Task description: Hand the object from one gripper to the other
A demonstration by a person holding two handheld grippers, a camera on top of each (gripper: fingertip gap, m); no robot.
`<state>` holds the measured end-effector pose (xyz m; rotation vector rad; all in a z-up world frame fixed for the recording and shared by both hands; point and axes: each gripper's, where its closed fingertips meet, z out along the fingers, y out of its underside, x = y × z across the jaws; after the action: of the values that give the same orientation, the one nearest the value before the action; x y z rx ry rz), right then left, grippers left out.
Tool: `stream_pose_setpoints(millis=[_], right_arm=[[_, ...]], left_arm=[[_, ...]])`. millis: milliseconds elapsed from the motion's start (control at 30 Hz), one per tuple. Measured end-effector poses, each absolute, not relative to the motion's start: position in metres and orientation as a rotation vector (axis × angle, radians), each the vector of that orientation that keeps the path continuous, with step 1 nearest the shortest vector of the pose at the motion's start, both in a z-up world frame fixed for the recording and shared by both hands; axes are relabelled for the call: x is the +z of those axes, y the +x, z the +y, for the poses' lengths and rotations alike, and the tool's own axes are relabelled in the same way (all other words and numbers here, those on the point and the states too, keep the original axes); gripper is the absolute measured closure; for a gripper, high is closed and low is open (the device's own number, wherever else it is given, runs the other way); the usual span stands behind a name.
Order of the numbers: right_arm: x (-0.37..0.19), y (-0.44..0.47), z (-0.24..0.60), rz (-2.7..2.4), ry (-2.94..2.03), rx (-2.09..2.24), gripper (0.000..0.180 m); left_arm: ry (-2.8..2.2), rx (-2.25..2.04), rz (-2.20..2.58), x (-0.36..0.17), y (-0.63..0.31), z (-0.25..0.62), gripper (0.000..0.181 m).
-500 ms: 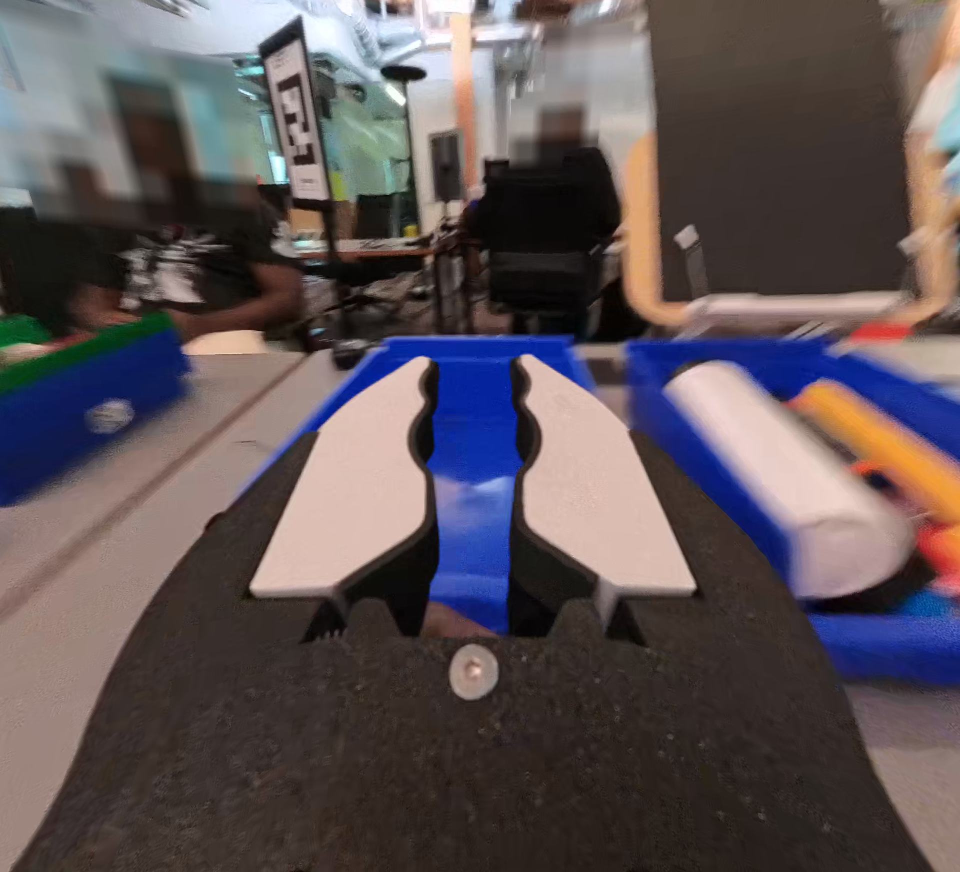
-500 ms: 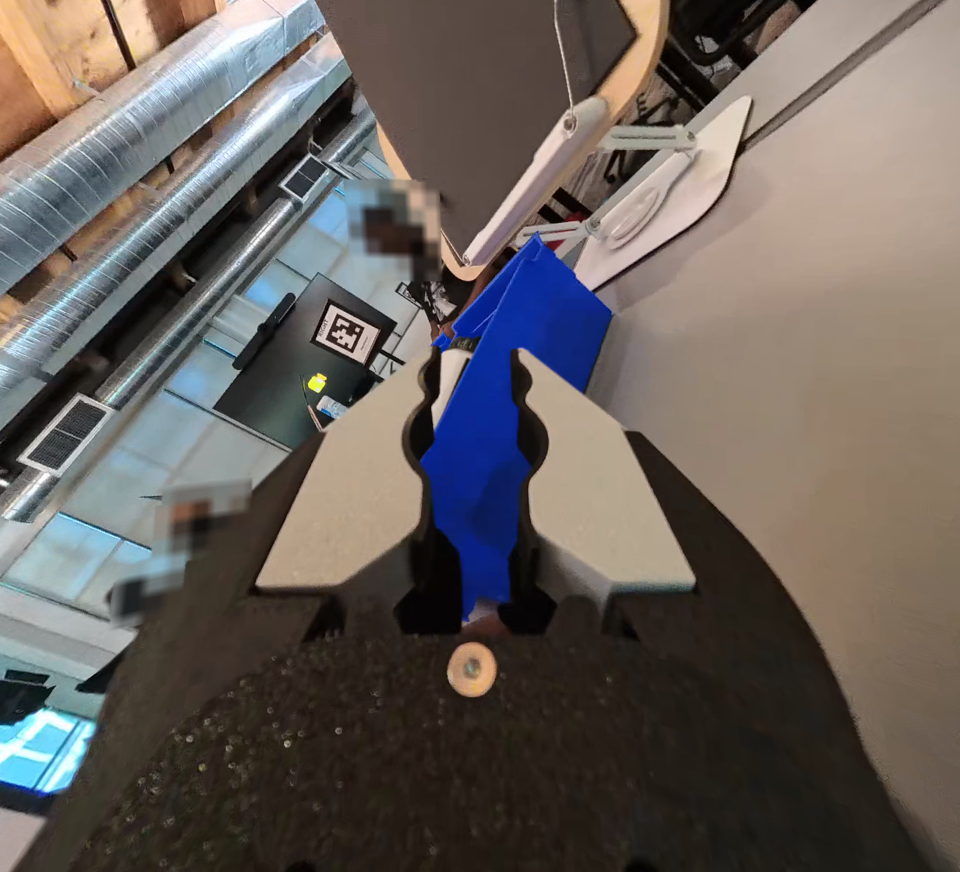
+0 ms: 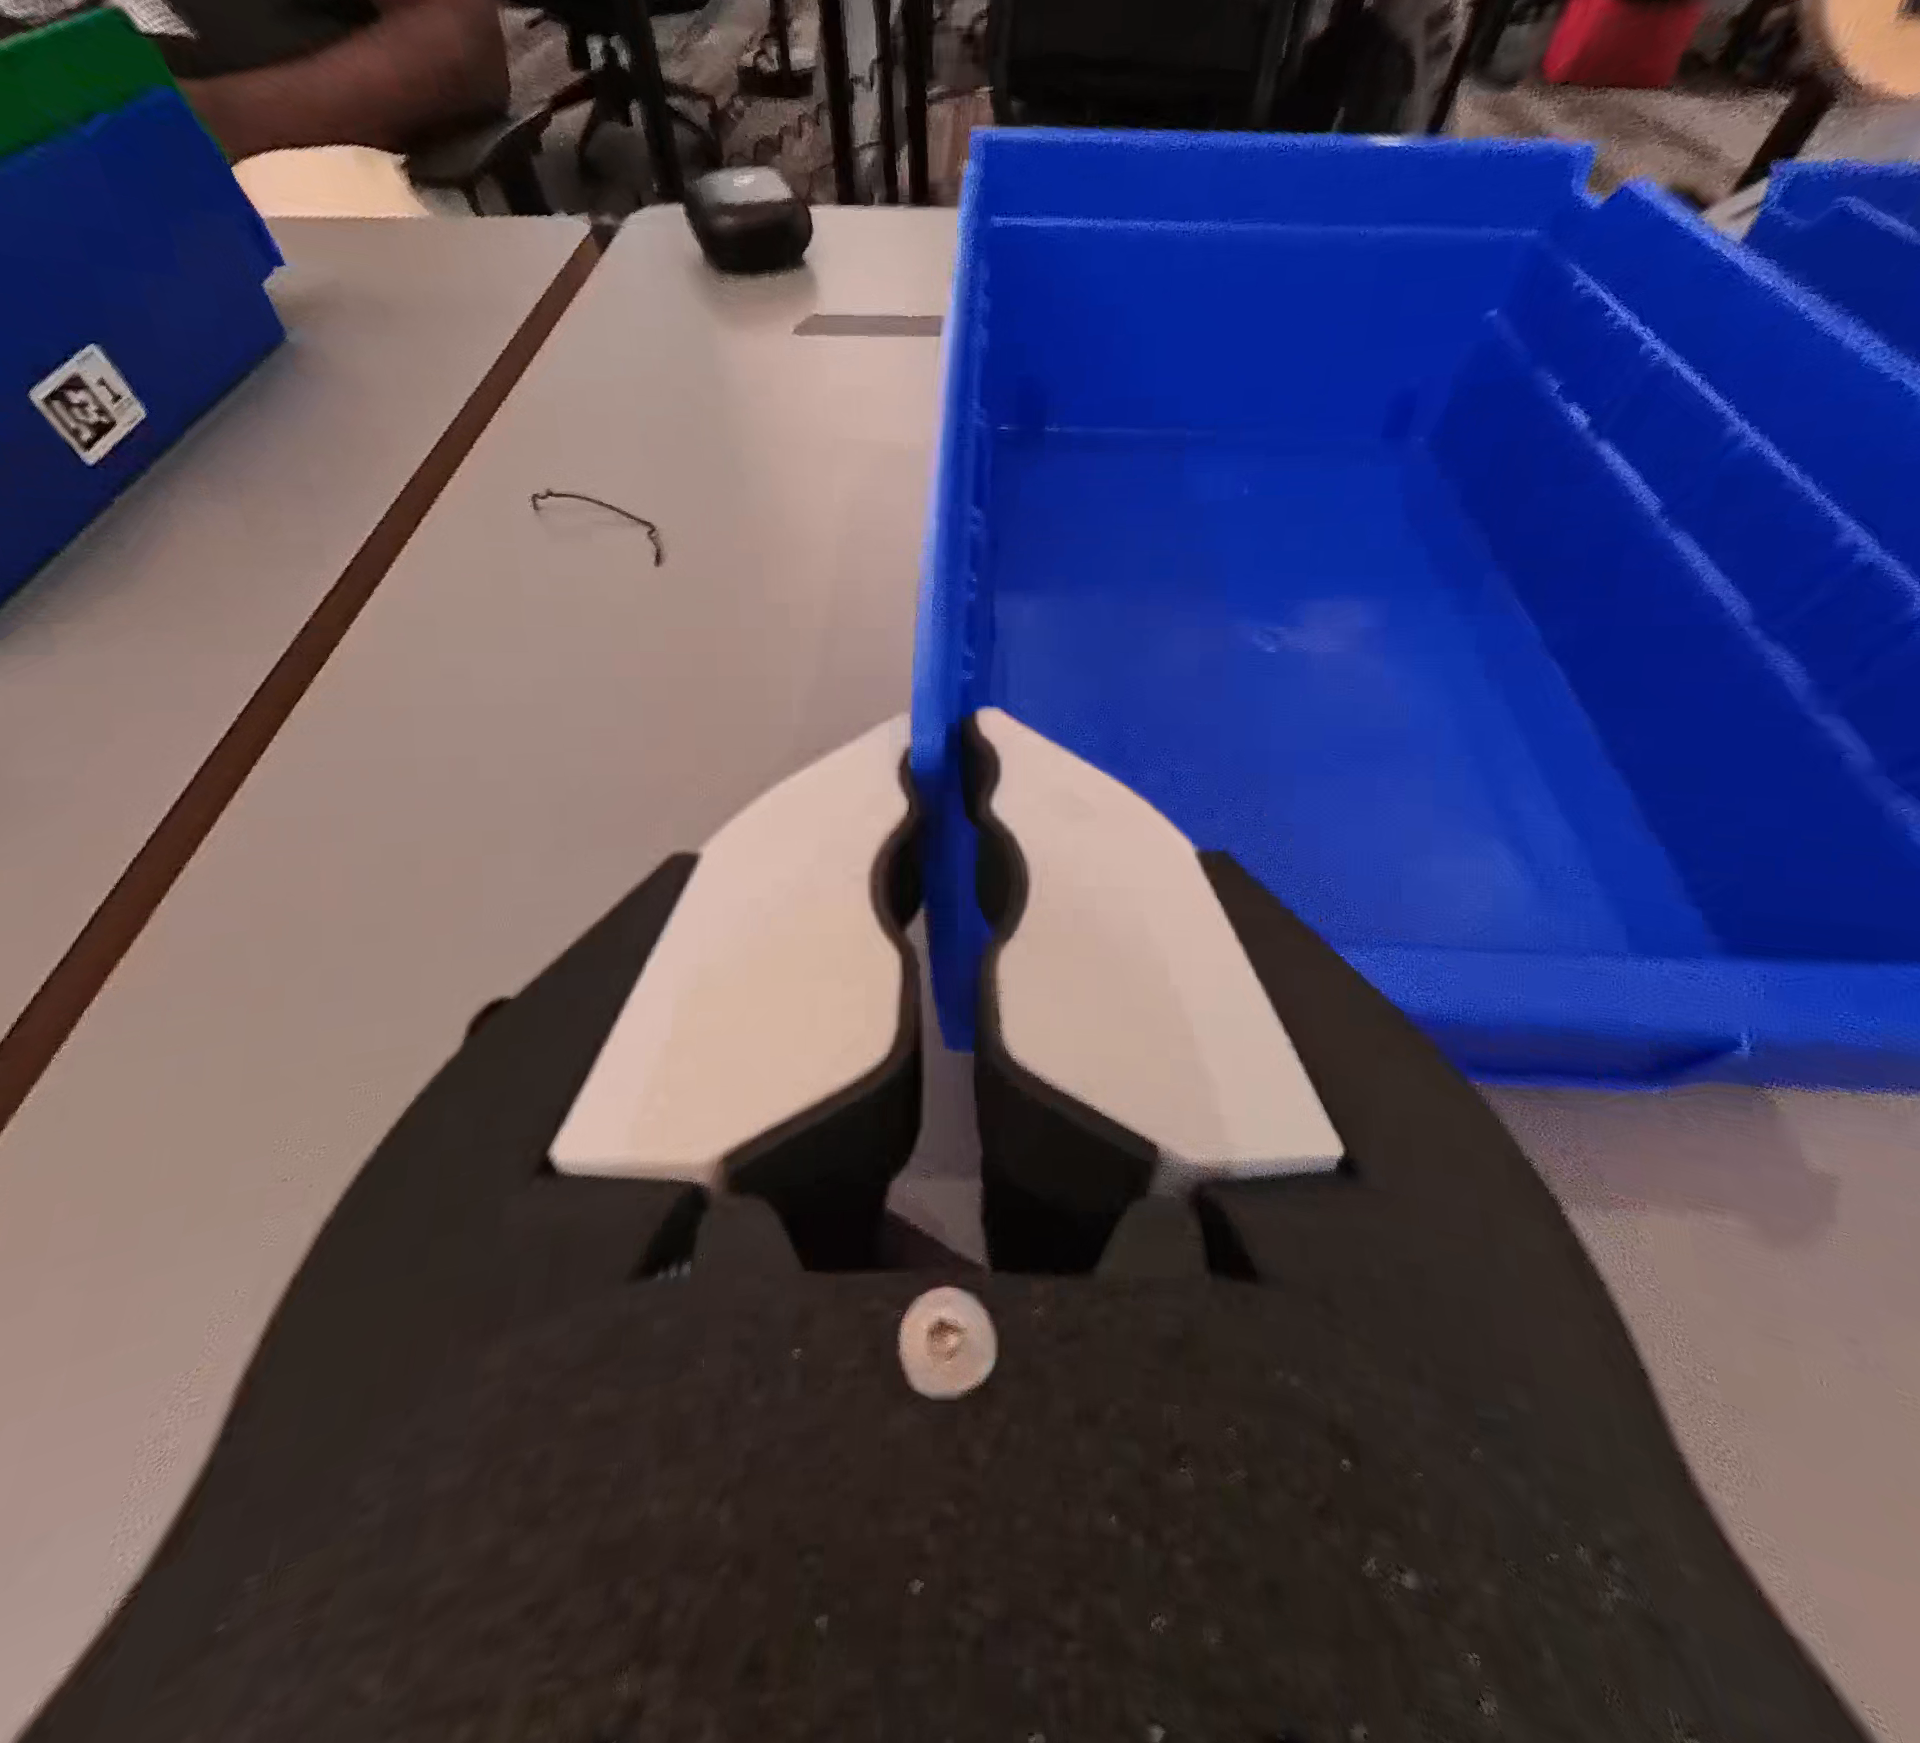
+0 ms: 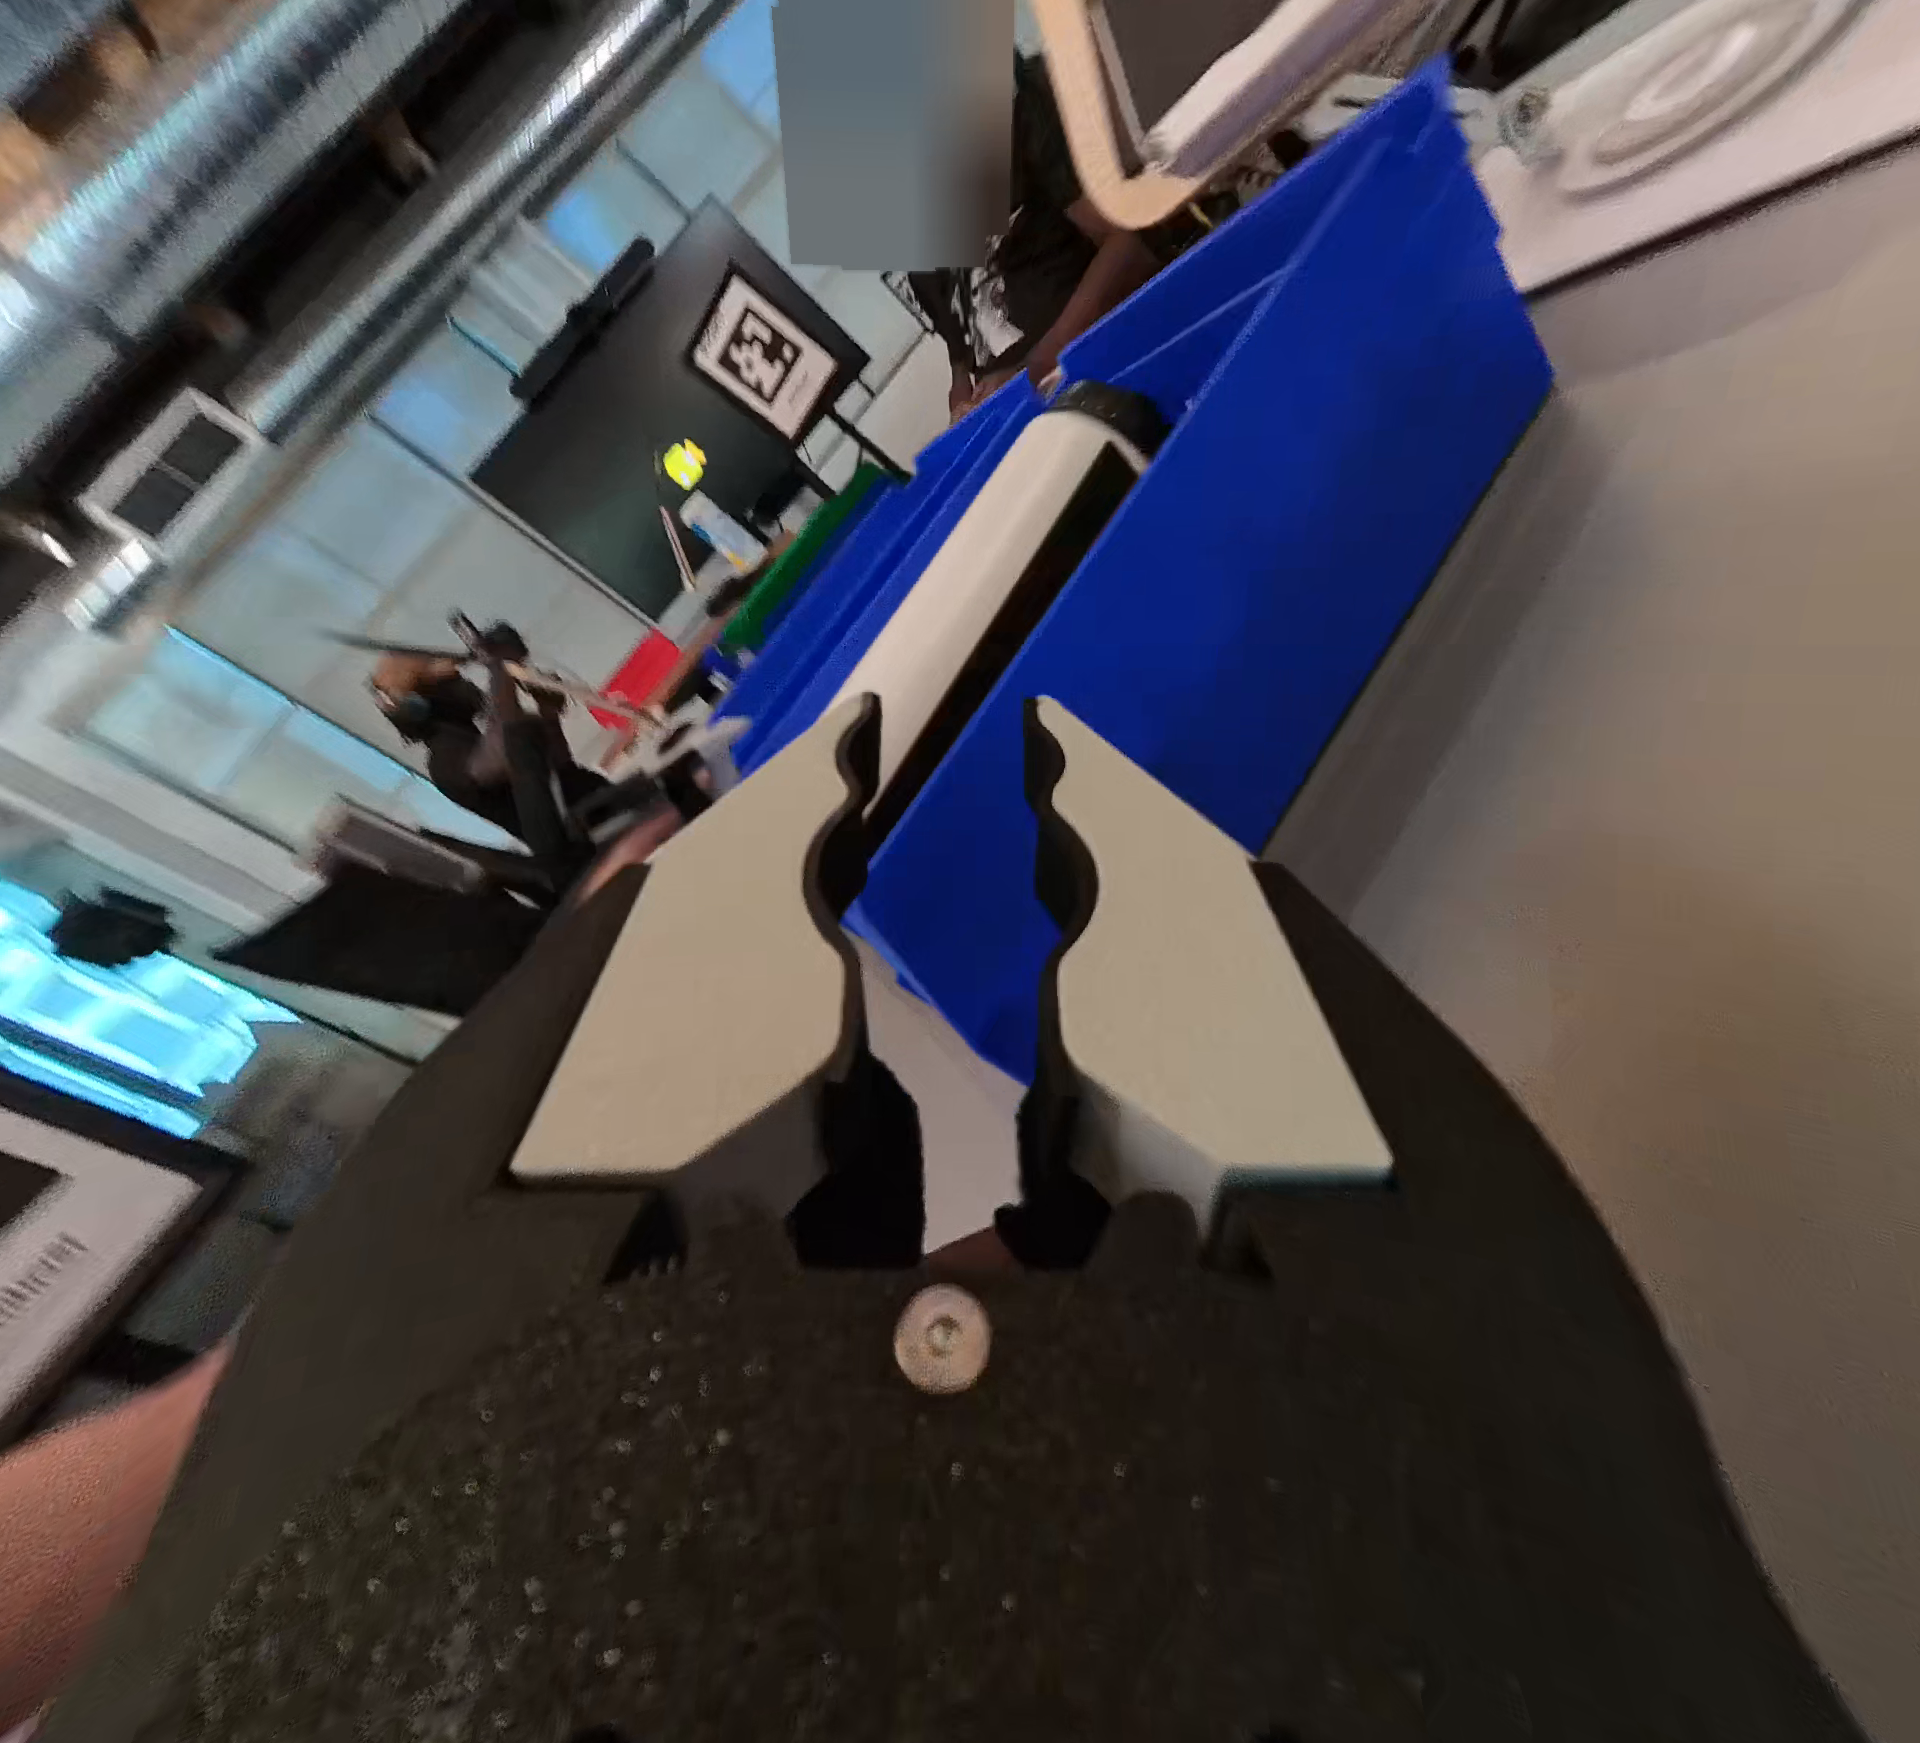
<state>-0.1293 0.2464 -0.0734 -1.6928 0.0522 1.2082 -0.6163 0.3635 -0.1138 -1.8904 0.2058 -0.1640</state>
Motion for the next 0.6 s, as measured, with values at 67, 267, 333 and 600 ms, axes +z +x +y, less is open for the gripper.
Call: stream_pose_setpoints(millis=[67, 267, 333, 600], right_arm=[[-0.071, -0.151, 0.234, -0.105, -1.706, 1.099, 0.153], [-0.068, -0.277, 0.182, -0.337, -1.734, 1.046, 0.152], [-0.081, -0.312, 0.177, -0.422, -1.757, 0.861, 0.151], [-0.114, -0.399, 0.217, -0.353, -1.882, 0.606, 0.139]], left_arm=[[-1.923, -0.188, 0.212, -0.115, -0.614, 0.360, 0.178], [-2.035, -0.145, 0.176, -0.118, -0.607, 0.307, 0.177], [-2.069, -0.044, 0.171, -0.118, -0.604, 0.283, 0.177], [-2.019, 0.347, 0.305, -0.117, -0.580, 0.181, 0.172]])
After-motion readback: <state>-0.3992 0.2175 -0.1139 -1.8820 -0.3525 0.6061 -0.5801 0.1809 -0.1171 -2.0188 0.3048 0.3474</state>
